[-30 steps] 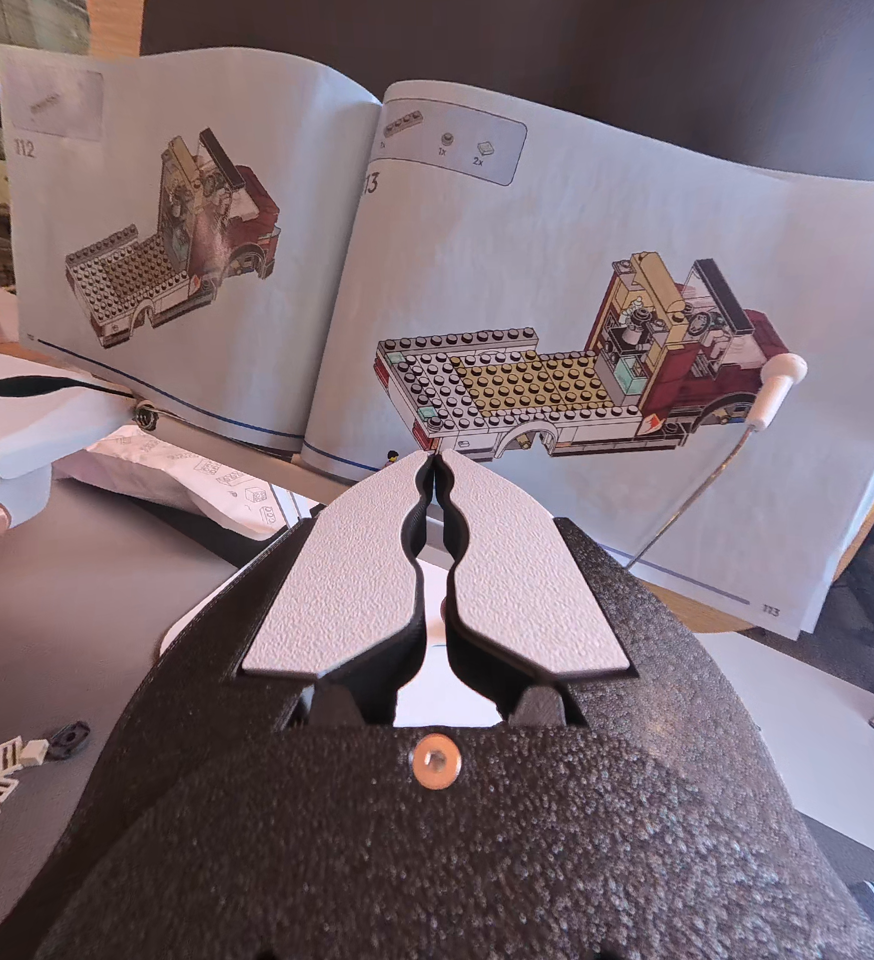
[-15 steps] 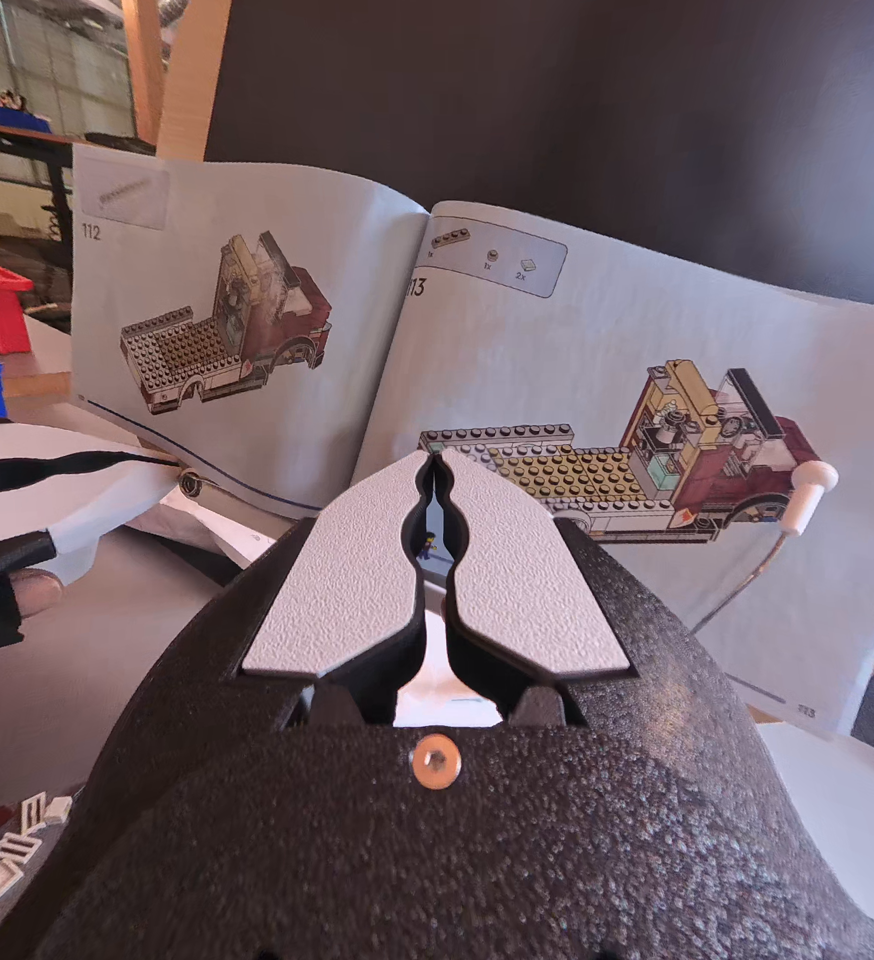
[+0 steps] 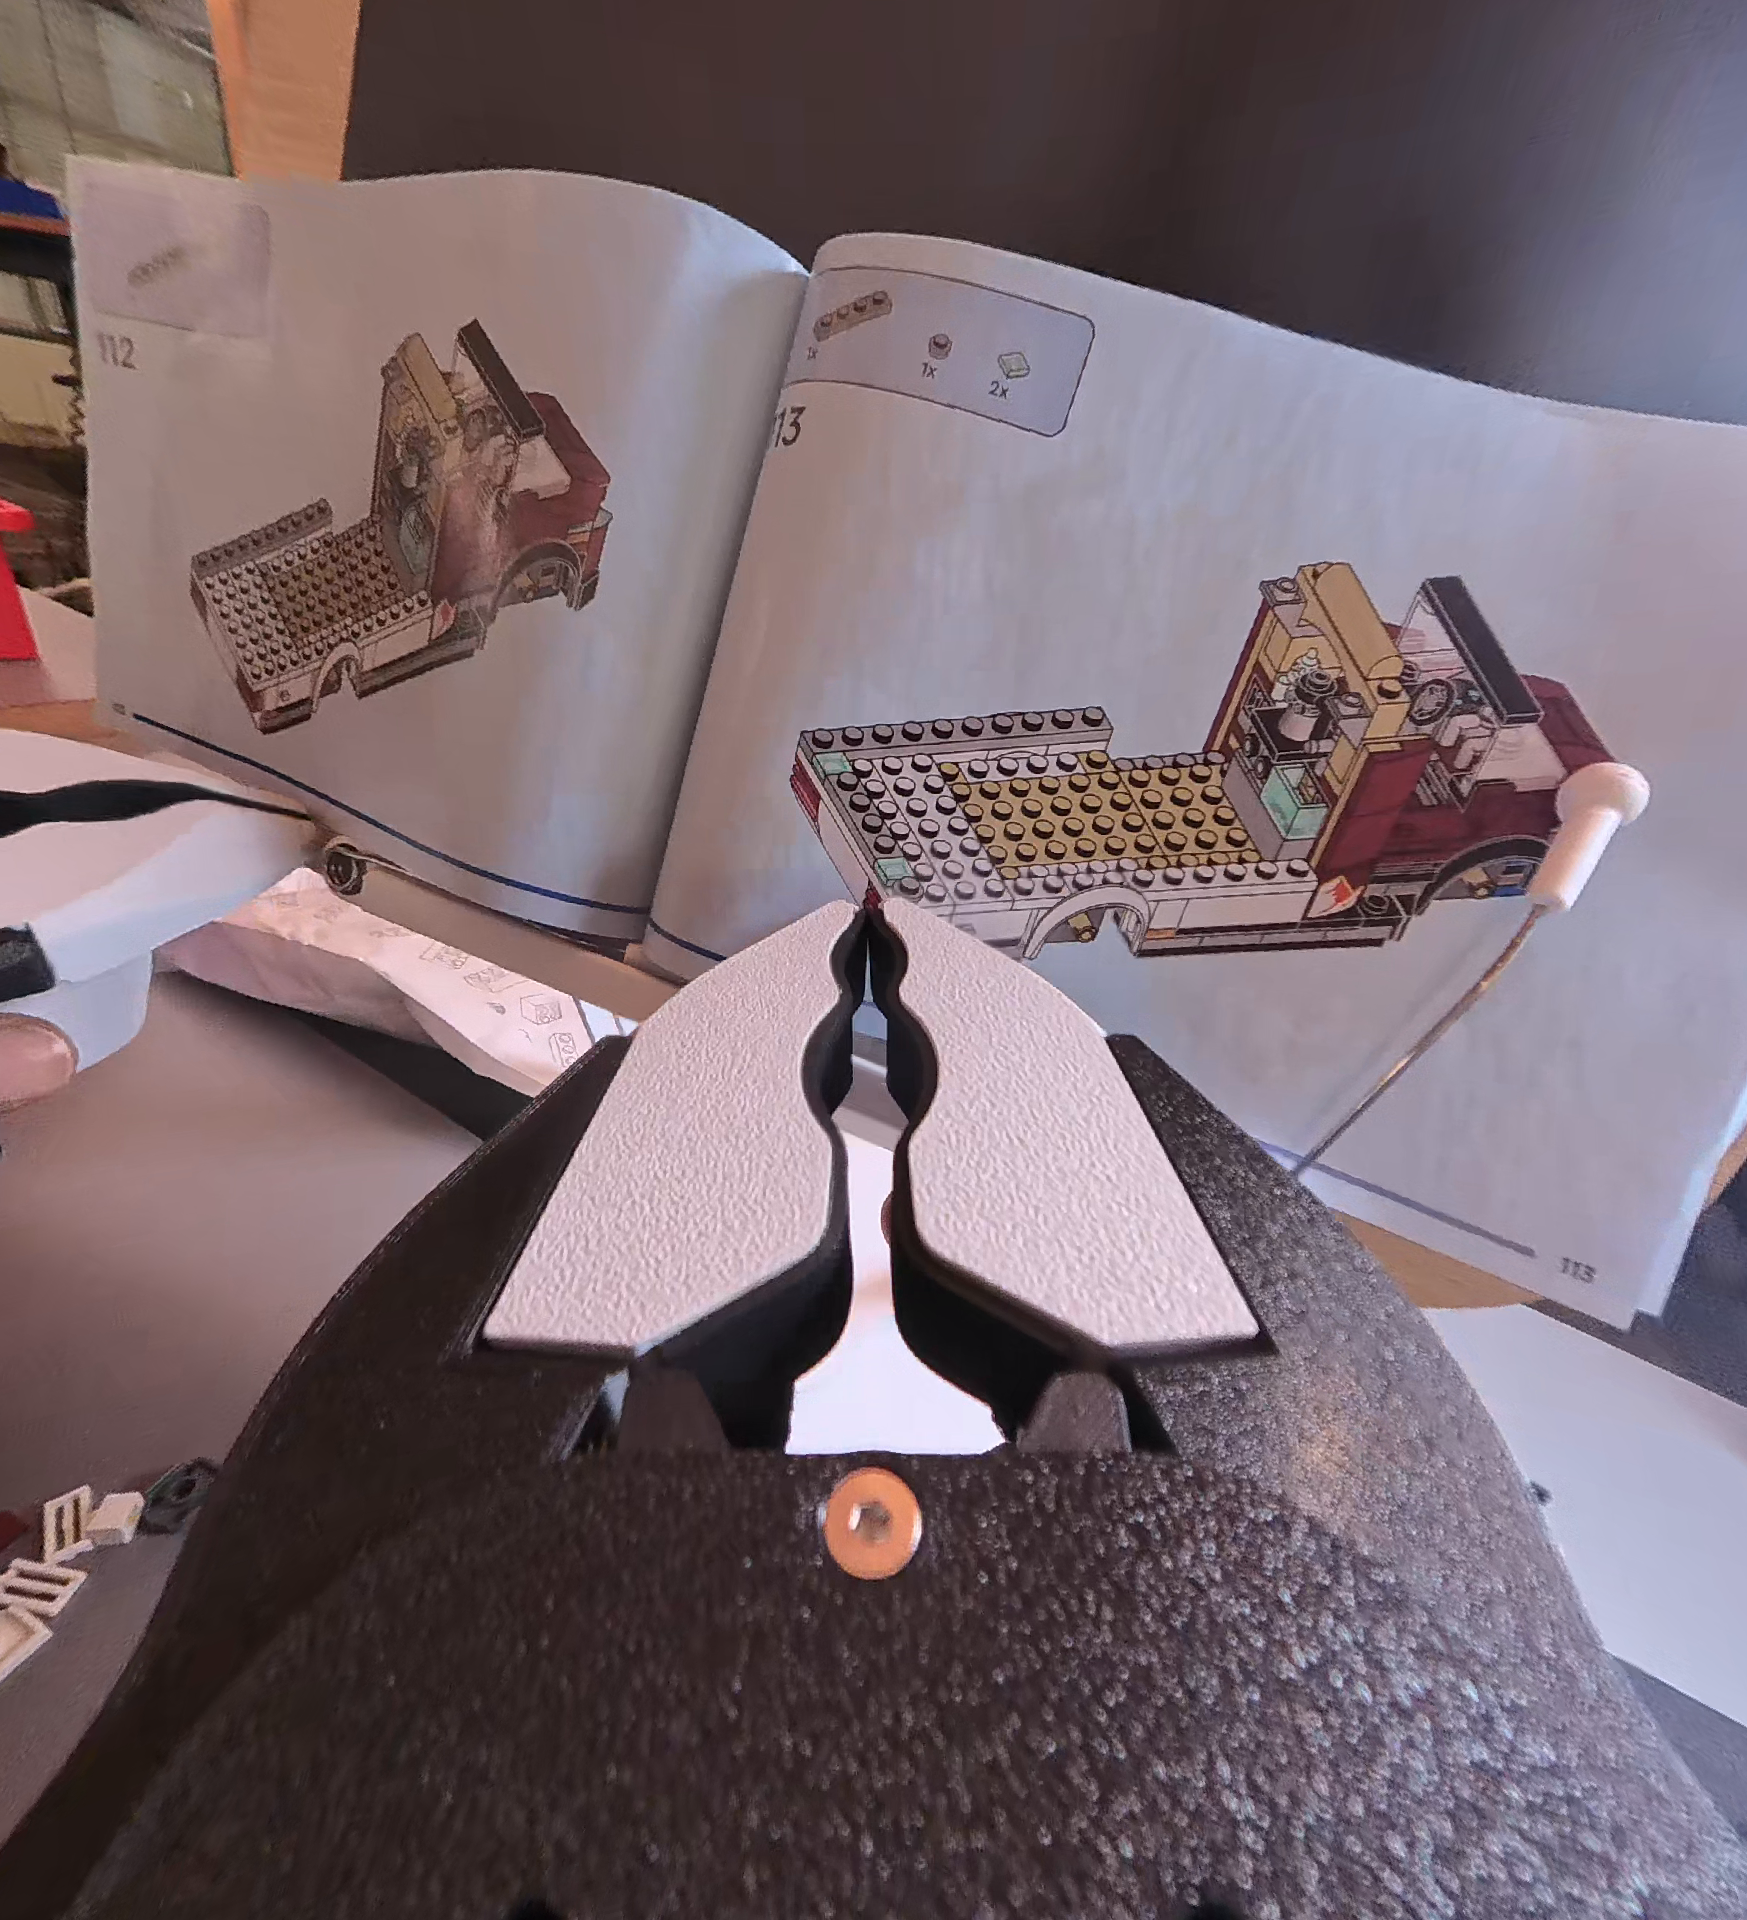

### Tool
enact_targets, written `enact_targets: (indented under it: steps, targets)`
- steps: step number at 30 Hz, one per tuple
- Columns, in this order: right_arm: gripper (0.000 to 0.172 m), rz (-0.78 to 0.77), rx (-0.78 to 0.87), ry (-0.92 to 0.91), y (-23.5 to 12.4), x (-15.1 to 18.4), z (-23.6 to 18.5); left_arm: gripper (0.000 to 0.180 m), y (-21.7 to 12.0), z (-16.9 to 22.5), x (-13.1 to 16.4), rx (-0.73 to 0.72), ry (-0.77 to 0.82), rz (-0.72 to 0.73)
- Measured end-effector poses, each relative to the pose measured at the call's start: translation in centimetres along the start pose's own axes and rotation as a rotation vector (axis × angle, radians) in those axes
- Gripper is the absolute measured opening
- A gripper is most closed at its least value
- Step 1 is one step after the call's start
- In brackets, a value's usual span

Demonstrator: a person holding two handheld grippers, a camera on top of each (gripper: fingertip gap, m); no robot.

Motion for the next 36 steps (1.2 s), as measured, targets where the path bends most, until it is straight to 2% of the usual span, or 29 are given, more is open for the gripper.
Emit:
enact_targets:
  steps: [3,5,7,13,17,20,28,33,36]
  targets:
    - [0.000,-0.004,-0.024,-0.009,-1.2,0.5,-0.1,0.000,-1.0,0.0,-0.8,0.007,-0.012,0.100]
    - [0.000,-0.011,-0.060,-0.013,-2.9,1.3,-0.3,0.000,-2.3,0.1,-1.9,0.004,0.002,0.214]
    - [0.001,-0.018,-0.102,-0.022,-5.0,1.8,-0.5,0.000,-2.8,-0.3,-3.0,-0.027,0.022,0.252]
    - [0.002,-0.003,-0.158,-0.005,-12.0,1.3,0.1,0.000,-1.5,-4.5,-4.1,-0.100,-0.087,0.178]
    - [0.002,-0.002,-0.155,0.013,-14.9,1.3,0.6,0.000,-0.9,-5.8,-3.7,-0.114,-0.111,0.149]
    - [0.002,0.011,-0.142,0.022,-15.7,1.4,0.8,0.000,-1.0,-6.7,-3.7,-0.136,-0.136,0.145]
    - [0.002,0.031,-0.137,0.028,-16.0,1.0,0.9,0.000,-1.2,-9.3,-6.2,-0.203,-0.135,0.200]
    - [0.002,0.035,-0.124,0.027,-16.0,1.2,1.0,0.000,-0.8,-9.0,-5.5,-0.187,-0.143,0.180]
    - [0.003,0.038,-0.116,0.022,-16.0,1.3,1.1,0.000,-0.9,-7.4,-4.0,-0.140,-0.142,0.153]
Point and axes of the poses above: each gripper's, where its closed fingertips meet, y out along the fingers, x out of its underside, z = x × y across the jaws, the point moved 6 cm from there along -y, back along the fingers, and after that the axes turned 10 degrees about -z, right-handed, at the moved point
